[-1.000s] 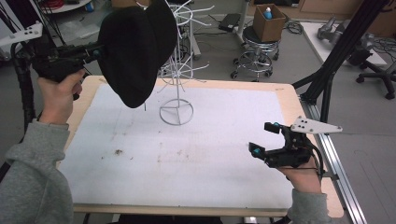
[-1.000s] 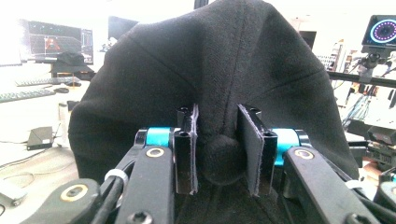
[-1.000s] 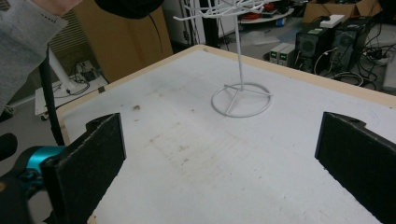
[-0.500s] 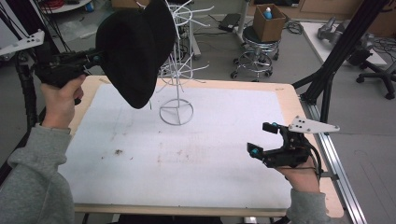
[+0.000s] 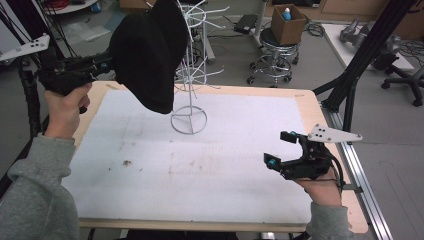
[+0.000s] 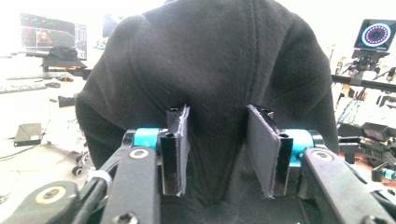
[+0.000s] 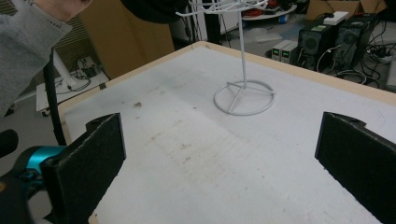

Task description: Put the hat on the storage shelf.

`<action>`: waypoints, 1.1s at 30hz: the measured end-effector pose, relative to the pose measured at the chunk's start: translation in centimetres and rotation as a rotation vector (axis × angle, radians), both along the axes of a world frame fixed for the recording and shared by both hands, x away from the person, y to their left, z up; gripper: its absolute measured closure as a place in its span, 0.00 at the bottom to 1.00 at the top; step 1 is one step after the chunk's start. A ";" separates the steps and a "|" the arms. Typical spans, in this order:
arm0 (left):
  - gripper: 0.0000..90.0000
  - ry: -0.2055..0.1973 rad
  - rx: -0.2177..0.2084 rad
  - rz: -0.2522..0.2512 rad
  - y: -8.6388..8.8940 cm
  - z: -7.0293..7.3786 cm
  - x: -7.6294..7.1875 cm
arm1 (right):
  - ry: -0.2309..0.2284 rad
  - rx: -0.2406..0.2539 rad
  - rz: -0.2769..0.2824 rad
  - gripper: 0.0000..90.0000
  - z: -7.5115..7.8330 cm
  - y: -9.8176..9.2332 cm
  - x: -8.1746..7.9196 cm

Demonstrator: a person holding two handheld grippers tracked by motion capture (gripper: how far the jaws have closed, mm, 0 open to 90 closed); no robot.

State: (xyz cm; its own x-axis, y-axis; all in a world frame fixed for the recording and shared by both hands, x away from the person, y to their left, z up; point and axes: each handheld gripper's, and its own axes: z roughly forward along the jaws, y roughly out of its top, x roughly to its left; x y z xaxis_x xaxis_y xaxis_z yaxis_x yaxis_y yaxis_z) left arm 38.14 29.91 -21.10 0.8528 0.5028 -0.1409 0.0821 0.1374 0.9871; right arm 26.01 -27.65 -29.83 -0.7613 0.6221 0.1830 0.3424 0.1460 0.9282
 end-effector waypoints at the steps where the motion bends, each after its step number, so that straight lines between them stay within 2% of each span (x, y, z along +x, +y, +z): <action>1: 0.63 -0.001 -0.005 -0.004 0.1 0.0 0.0 | 0.000 0.000 0.000 0.01 0.0 0.0 0.0; 5: 0.53 0.006 -0.018 -0.029 0.3 0.1 0.0 | -0.002 -0.001 0.001 0.01 -0.1 0.0 0.1; 10: 0.39 0.027 -0.010 -0.079 0.5 0.1 0.1 | 0.003 -0.002 0.001 0.01 0.0 0.1 0.0; 13: 0.29 0.039 0.014 -0.076 0.7 0.2 0.1 | 0.006 0.001 0.002 0.01 0.0 0.1 0.0; 17: 0.19 0.065 0.019 -0.062 0.8 0.3 0.1 | 0.004 -0.002 0.001 0.01 0.0 0.1 0.1; 24: 0.18 0.064 0.029 -0.061 1.0 0.4 -0.2 | 0.007 -0.001 0.001 0.01 -0.1 0.1 0.1; 28: 0.16 0.073 0.056 -0.063 1.0 0.4 -0.5 | 0.005 0.000 0.001 0.01 -0.1 0.1 0.1; 33: 0.15 0.062 0.074 -0.063 1.0 0.1 -1.4 | 0.000 0.004 -0.008 0.01 0.0 -0.1 0.1</action>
State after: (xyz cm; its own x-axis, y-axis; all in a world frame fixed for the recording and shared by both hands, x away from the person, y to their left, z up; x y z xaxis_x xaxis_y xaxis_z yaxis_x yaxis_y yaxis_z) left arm 36.74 30.96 -20.96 0.8740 0.4592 -0.1591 0.1498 0.0568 0.9871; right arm 26.08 -27.72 -29.88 -0.7561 0.6276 0.1858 0.3437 0.1391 0.9287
